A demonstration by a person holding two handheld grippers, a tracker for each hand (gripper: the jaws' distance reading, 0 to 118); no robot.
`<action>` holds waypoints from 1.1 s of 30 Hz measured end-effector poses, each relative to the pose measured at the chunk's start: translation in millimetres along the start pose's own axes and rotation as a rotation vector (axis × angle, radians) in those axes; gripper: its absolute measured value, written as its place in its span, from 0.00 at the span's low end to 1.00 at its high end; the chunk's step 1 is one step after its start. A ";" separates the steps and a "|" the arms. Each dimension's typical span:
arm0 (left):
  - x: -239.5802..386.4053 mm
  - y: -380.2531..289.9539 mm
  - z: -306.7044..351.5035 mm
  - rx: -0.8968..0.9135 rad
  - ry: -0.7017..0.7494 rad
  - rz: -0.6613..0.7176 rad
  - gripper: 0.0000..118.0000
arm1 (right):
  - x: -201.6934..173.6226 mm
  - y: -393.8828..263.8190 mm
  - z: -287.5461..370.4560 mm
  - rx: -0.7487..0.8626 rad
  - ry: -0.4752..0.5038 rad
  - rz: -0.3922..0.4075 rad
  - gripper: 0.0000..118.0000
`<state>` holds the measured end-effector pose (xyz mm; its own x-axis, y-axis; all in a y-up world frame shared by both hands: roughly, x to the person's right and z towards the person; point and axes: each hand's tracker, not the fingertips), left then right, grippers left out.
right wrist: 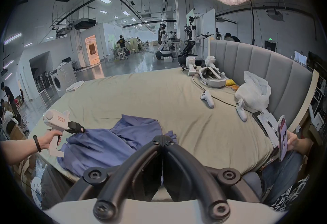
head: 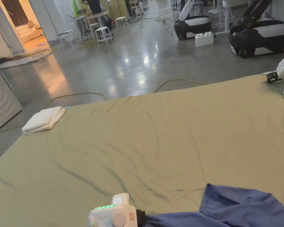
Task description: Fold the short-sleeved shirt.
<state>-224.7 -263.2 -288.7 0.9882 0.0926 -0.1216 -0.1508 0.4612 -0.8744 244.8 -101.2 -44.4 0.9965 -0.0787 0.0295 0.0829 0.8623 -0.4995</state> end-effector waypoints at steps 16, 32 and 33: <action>15.0 7.6 -12.7 -0.065 0.059 -0.095 0.05 | 10.8 66.2 -252.1 -0.468 0.249 -0.069 0.69; -7.5 4.8 -2.4 -0.021 -0.048 -0.002 0.05 | -13.8 29.3 -339.9 -0.643 0.035 0.080 0.03; -13.3 0.7 8.6 0.036 -0.078 0.016 0.04 | -8.2 35.5 -331.5 -0.601 0.054 0.047 0.03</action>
<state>-238.1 -256.5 -283.6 0.9810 0.1680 -0.0968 -0.1684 0.4906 -0.8550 234.9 -235.7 -349.4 0.9955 -0.0859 -0.0402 0.0010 0.4333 -0.9013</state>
